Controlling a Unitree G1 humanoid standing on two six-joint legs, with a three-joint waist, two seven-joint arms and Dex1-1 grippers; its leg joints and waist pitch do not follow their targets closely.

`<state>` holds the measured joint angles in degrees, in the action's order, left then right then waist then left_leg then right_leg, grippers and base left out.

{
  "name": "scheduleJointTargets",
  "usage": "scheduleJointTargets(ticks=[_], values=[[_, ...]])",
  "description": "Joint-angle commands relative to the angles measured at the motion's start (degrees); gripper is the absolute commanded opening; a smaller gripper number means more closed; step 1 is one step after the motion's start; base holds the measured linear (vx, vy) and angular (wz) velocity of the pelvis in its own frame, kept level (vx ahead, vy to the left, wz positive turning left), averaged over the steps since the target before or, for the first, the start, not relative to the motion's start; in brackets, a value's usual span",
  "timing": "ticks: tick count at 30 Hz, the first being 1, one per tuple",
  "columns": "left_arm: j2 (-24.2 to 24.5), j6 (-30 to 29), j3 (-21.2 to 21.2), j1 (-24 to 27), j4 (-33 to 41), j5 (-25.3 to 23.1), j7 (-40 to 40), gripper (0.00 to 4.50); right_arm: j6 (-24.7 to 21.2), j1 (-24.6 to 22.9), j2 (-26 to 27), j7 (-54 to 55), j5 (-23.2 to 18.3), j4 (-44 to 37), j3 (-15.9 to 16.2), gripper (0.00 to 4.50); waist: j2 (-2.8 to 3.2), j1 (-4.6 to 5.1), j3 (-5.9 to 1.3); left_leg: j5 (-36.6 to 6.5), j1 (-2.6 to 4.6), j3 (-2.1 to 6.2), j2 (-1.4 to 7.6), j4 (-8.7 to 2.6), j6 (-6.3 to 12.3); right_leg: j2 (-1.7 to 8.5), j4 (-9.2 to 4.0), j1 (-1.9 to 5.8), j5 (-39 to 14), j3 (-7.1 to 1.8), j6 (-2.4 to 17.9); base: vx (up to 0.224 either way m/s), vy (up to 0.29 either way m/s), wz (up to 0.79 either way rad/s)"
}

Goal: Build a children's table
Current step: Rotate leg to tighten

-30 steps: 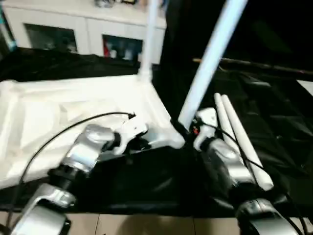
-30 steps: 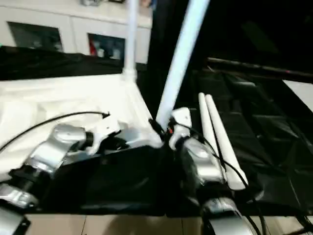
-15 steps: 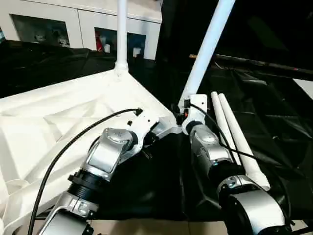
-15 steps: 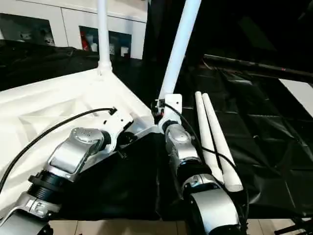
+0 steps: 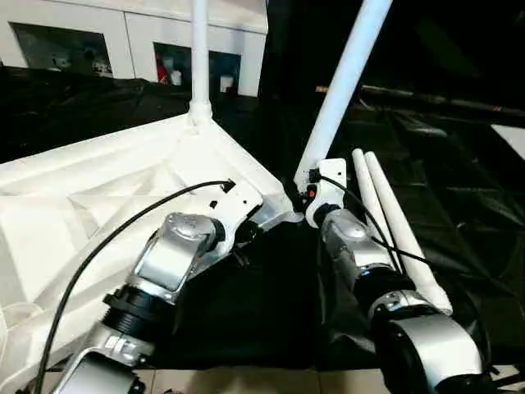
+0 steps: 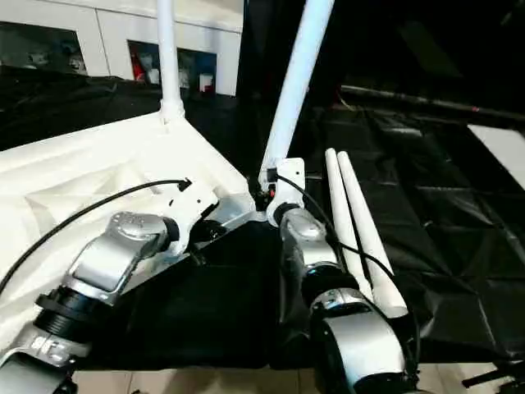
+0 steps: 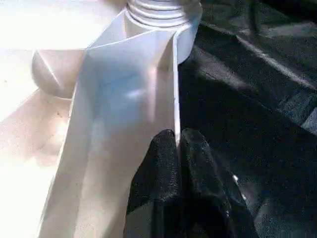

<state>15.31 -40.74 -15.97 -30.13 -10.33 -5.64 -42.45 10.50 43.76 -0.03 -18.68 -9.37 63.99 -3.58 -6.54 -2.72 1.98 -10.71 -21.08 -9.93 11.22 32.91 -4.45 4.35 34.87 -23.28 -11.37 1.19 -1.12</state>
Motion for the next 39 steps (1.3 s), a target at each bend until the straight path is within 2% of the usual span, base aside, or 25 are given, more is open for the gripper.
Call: scheduleJointTargets(ticks=[1,4,5,8,9,10,11,12,14,15,17,20,23,26,28,29,34,38,39], values=[[0.98,2.28,-0.07,-0.94,0.96,0.73,-1.96,0.0,-2.31,-3.02,-0.65,-6.62,-1.18,-0.21,0.54,3.34,1.31,-0.54,-2.7,-12.07,0.31,0.02,1.58,-4.13,0.77,2.62,-3.27,2.42,-1.42,-1.47,12.41,0.0,0.0,0.0],[2.82,4.24,-0.33,-0.92,0.84,2.1,-4.8,0.0,-3.44,-6.26,-2.99,-14.92,-2.11,-7.54,2.37,3.57,1.72,-0.98,-2.66,-8.15,0.45,-0.13,1.65,-3.84,2.05,2.6,-2.86,2.61,2.26,-1.47,13.87,0.0,0.0,0.0],[3.51,5.8,-0.58,-0.79,0.79,2.56,-6.22,0.0,-3.84,-7.63,-3.94,-17.3,-2.15,-10.18,3.28,3.57,1.58,-1.33,-2.62,-6.8,0.47,-0.13,1.56,-3.74,2.66,2.54,-2.92,2.89,3.41,-1.39,14.11,0.0,0.0,0.0],[5.07,7.48,-1.23,-0.49,0.67,3.17,-9.09,0.0,-5.72,-10.93,-6.35,-21.94,-2.12,-16.31,5.22,3.95,1.5,-1.56,-2.6,-4.54,0.53,-0.19,1.57,-3.57,3.45,2.56,-2.61,2.98,5.03,-1.39,14.88,0.0,0.0,0.0],[6.17,9.02,-1.91,-0.13,0.81,3.85,-11.65,0.0,-6.87,-13.13,-8.24,-24.95,-2.11,-20.39,6.63,3.95,1.95,-1.47,-2.53,-4.87,0.62,-0.24,1.52,-3.59,3.52,2.52,-2.75,2.91,4.44,-1.4,15.24,0.0,0.0,0.0],[7.15,10.34,-2.43,0.17,1.01,4.52,-13.86,0.0,-8.03,-15.14,-10.01,-27.7,-2.33,-24.36,7.8,3.95,1.78,-1.7,-2.5,-5.04,0.63,-0.23,1.64,-3.57,3.44,2.58,-2.73,3.06,3.89,-1.42,15.25,0.0,0.0,0.0],[7.86,12.23,-2.77,0.56,1.29,5.39,-16.21,0.0,-8.82,-16.34,-11.21,-29.26,-2.47,-26.84,8.43,3.95,2.37,-1.98,-2.46,-4.85,0.77,-0.24,1.61,-3.49,3.64,2.56,-2.66,3.03,4.05,-1.53,15.11,0.0,0.0,0.0],[7.86,12.23,-2.77,0.56,1.29,5.39,-16.21,0.0,-8.82,-16.34,-11.21,-29.26,-2.47,-26.84,8.43,3.95,2.16,-2.03,-2.44,-4.66,0.72,-0.27,1.61,-3.46,3.74,2.52,-2.71,3.04,4.37,-1.51,15.1,0.0,0.0,0.0],[10.23,14.97,-4.02,1.47,1.91,7.01,-21.95,0.0,-9.67,-18.85,-14.63,-31.93,-1.53,-32.44,9.61,3.95,2.44,-2.19,-2.38,-5.21,0.86,-0.37,1.64,-3.51,3.44,2.51,-2.68,2.82,3.66,-1.51,15.5,0.0,0.0,0.0],[10.93,15.56,-4.41,1.65,1.93,7.3,-23.31,0.0,-10.05,-19.5,-15.54,-32.34,-1.23,-34.0,9.83,3.95,2.32,-2.44,-2.32,-5.74,0.96,-0.39,1.65,-3.5,3.22,2.49,-2.79,2.88,2.48,-1.5,15.26,0.0,0.0,0.0],[12.0,16.74,-4.95,1.9,1.81,7.65,-25.48,0.0,-8.27,-20.42,-17.18,-32.66,0.18,-36.17,10.37,3.95,2.53,-2.52,-2.28,-6.56,1.13,-0.41,1.71,-3.61,2.5,2.45,-2.76,2.61,1.32,-1.49,15.23,0.0,0.0,0.0],[12.82,17.96,-5.16,2.03,1.62,8.58,-28.14,0.0,-10.64,-22.41,-18.74,-33.93,-1.52,-41.54,9.74,3.95,2.5,-2.85,-2.15,-7.78,1.19,-0.37,1.8,-3.74,1.7,2.52,-2.81,2.61,-0.24,-1.55,14.49,0.0,0.0,0.0],[13.02,18.03,-5.01,2.05,1.4,9.32,-29.3,0.0,-11.82,-23.59,-20.01,-35.51,-1.52,-43.78,10.47,3.95,2.24,-2.94,-2.25,-7.56,1.05,-0.34,1.73,-3.65,1.52,2.54,-2.73,2.73,0.16,-1.52,14.46,0.0,0.0,0.0],[13.22,18.64,-5.12,2.02,0.99,9.37,-29.64,0.0,-13.32,-24.24,-20.67,-37.38,-2.19,-44.84,11.22,3.95,2.23,-2.91,-2.28,-7.43,0.93,-0.3,1.63,-3.53,1.63,2.58,-2.7,2.84,-0.35,-1.53,14.26,0.0,0.0,0.0],[13.32,19.6,-5.14,1.95,0.22,9.32,-29.95,0.0,-13.13,-24.82,-21.87,-38.52,-1.05,-45.45,12.65,3.95,2.14,-3.01,-2.29,-7.15,0.95,-0.33,1.65,-3.43,1.85,2.61,-2.69,2.83,-0.46,-1.54,14.15,0.0,0.0,0.0],[13.28,19.92,-5.08,1.91,-0.17,9.12,-29.92,0.0,-13.2,-24.97,-22.22,-38.86,-0.54,-45.54,13.1,3.95,1.82,-3.02,-2.31,-6.74,0.87,-0.36,1.61,-3.38,2.0,2.61,-2.68,2.88,-0.41,-1.53,14.1,0.0,0.0,0.0],[13.13,20.43,-4.9,1.68,-1.1,8.74,-29.37,0.0,-13.68,-24.85,-22.66,-39.09,0.63,-44.95,13.81,3.95,1.69,-2.99,-2.34,-6.3,0.79,-0.32,1.61,-3.24,2.16,2.65,-2.53,2.83,-0.63,-1.49,14.2,0.0,0.0,0.0],[13.35,20.74,-5.03,1.89,-1.17,8.7,-29.6,0.0,-13.29,-24.04,-22.1,-37.93,0.84,-43.42,13.79,3.95,1.81,-2.97,-2.31,-7.12,0.85,-0.3,1.63,-3.22,1.82,2.7,-2.59,2.74,-2.31,-1.51,14.1,0.0,0.0,0.0],[13.45,20.84,-5.08,1.95,-1.2,8.7,-29.65,0.0,-13.53,-23.92,-21.84,-37.88,0.42,-43.15,13.68,3.79,1.79,-2.99,-2.35,-7.17,0.88,-0.31,1.62,-3.18,1.78,2.71,-2.56,2.75,-2.32,-1.51,14.11,0.0,0.0,0.0]])
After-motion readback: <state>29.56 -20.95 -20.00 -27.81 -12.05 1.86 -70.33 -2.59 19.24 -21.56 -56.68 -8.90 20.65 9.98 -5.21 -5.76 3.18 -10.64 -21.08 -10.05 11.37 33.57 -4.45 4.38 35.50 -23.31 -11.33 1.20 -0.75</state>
